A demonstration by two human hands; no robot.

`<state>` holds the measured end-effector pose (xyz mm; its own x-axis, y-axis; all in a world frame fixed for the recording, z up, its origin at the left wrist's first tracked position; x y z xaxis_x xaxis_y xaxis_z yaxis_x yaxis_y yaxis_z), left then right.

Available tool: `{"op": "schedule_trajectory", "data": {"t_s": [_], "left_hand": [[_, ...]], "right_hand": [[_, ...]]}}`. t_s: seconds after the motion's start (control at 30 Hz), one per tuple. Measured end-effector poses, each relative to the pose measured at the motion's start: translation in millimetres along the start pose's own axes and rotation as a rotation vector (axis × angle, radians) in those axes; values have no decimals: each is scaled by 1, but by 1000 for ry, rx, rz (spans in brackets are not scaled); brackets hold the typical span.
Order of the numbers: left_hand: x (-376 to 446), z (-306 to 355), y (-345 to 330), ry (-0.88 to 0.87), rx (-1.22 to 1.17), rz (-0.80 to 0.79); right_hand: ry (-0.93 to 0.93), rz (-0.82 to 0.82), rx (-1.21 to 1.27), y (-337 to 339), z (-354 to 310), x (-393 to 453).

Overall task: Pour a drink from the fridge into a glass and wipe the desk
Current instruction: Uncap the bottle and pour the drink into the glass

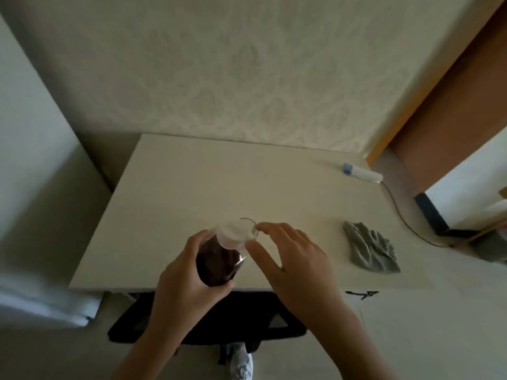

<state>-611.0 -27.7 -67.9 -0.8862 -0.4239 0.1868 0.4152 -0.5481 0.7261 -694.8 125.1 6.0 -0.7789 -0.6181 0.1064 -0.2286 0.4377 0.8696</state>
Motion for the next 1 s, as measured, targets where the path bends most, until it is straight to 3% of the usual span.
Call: {"op": "schedule_trajectory", "data": {"t_s": [0.23, 0.47, 0.6, 0.8, 1.0], "left_hand": [[31, -3, -16, 83, 55, 50], [65, -13, -10, 67, 111, -19], [79, -15, -3, 26, 52, -22], [88, -11, 2, -5, -50, -9], [100, -21, 10, -80, -224, -192]], "right_hand": [[80, -107, 46, -7, 0, 81], [51, 30, 35, -26, -3, 135], [271, 225, 147, -29, 0, 149], [492, 132, 236, -15, 0, 159], [656, 78, 288, -10, 3, 161]]}}
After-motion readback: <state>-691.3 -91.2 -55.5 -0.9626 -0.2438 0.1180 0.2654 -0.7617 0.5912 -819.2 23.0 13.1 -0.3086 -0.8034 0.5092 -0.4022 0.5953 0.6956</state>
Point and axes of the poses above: each hand's wrist, its own x-axis towards the middle knuckle, its own y-axis out of the back of the hand, z = x × y, the point moved 1 cm from there along x, towards the middle knuckle, and after that the axes turned 4 degrees about x, right-handed, at the moved point
